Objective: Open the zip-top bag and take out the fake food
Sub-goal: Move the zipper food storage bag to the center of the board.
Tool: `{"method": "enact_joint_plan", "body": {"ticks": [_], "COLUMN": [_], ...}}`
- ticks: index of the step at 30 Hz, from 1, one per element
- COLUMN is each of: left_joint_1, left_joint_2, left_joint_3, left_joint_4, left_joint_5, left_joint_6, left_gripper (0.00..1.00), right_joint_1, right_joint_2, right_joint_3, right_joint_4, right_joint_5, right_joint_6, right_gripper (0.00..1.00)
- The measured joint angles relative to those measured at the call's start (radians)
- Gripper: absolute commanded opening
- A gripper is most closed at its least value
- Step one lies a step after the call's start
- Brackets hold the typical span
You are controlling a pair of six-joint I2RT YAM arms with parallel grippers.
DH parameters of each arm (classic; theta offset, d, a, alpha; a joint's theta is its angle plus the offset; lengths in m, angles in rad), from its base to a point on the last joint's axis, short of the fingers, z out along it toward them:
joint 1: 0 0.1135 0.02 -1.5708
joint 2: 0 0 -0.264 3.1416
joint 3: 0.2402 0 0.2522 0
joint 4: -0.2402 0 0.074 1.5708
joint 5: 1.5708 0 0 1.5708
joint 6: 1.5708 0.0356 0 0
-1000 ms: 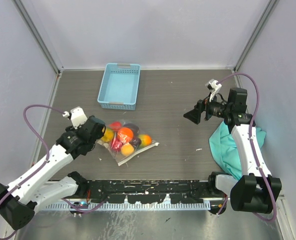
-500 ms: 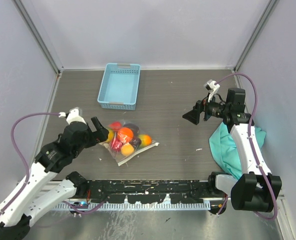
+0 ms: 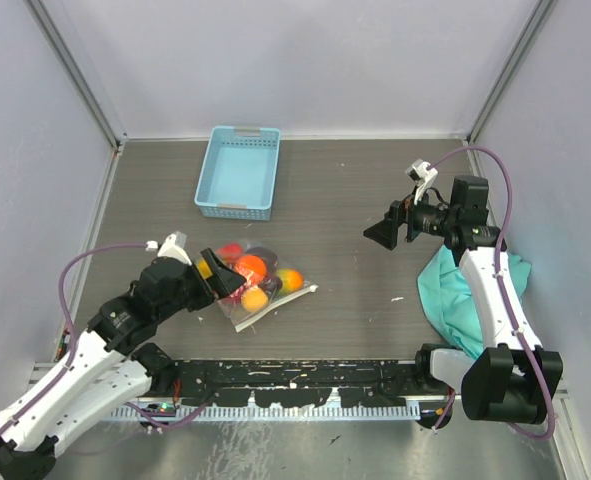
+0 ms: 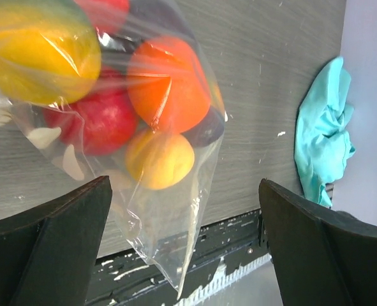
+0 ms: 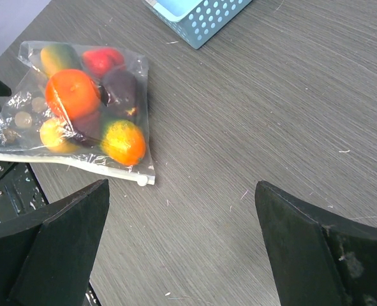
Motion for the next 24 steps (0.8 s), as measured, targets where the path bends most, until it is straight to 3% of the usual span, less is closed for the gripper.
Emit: {"method": "enact_joint_plan", "body": {"ticks": [8,12,20,24], "left_joint_1": [-0.188,-0.293,-0.36,-0.36], "left_joint_2": [0.054,0.127,0.2,0.212], "left_joint_3": [0.0,0.0,-0.037,-0.064], "left_joint_4": [-0.071,-0.104,-0.051,-0.005], "left_joint_5": [-0.108,-0.184,-0.282,-0.305], "left_joint_6": [-0.1,-0.166,-0.244,-0.265], "left_gripper": [0.85,0.83,0.53,0.31], "right_joint_1": [0.01,0.014,0.024,0.026], "right_joint_2": [0.008,0.017,0.026,0.026], "right_joint_3": [0.0,0.0,0.0,0.0], "right_joint_4": [0.0,0.0,-0.001,0.0], "right_joint_5": [0.016,0.024,0.034,0.037], "right_joint_6": [-0.001,-0.003,-0.007,-0.011], "right_gripper": [1.0,1.0,1.0,1.0]}}
